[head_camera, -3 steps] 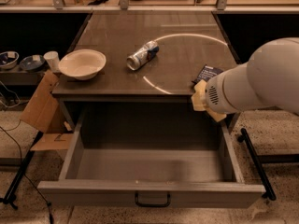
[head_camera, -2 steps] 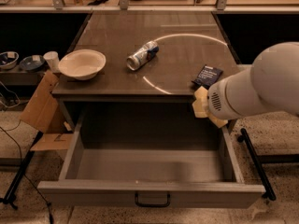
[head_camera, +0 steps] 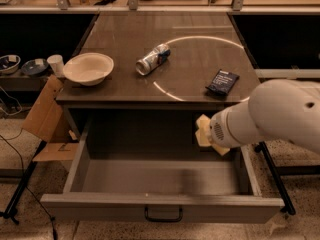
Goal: Place sponge into top drawer
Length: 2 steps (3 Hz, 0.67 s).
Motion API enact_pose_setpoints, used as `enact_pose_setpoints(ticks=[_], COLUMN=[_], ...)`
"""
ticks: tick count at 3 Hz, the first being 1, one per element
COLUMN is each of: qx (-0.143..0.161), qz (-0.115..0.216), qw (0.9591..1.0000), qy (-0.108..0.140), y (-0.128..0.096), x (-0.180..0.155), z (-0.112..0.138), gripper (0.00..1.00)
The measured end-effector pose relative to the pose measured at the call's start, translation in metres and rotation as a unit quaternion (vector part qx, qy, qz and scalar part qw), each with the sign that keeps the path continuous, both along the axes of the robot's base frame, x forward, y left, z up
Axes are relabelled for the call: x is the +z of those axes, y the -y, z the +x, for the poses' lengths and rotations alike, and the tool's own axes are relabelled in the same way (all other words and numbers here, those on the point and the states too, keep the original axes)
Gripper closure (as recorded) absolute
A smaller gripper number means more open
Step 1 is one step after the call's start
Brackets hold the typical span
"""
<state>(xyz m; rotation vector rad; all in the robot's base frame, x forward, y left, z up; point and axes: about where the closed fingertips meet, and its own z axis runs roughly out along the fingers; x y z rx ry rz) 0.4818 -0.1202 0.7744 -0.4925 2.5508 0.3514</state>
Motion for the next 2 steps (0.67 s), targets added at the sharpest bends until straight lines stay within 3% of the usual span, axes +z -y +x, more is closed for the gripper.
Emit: enact_pose_setpoints(ticks=[2], qx=[0.003], qz=[0.010], qw=[0.9999], qy=[-0.001], y=[-0.022], x=[-0.055], z=[0.005], gripper=[1.00])
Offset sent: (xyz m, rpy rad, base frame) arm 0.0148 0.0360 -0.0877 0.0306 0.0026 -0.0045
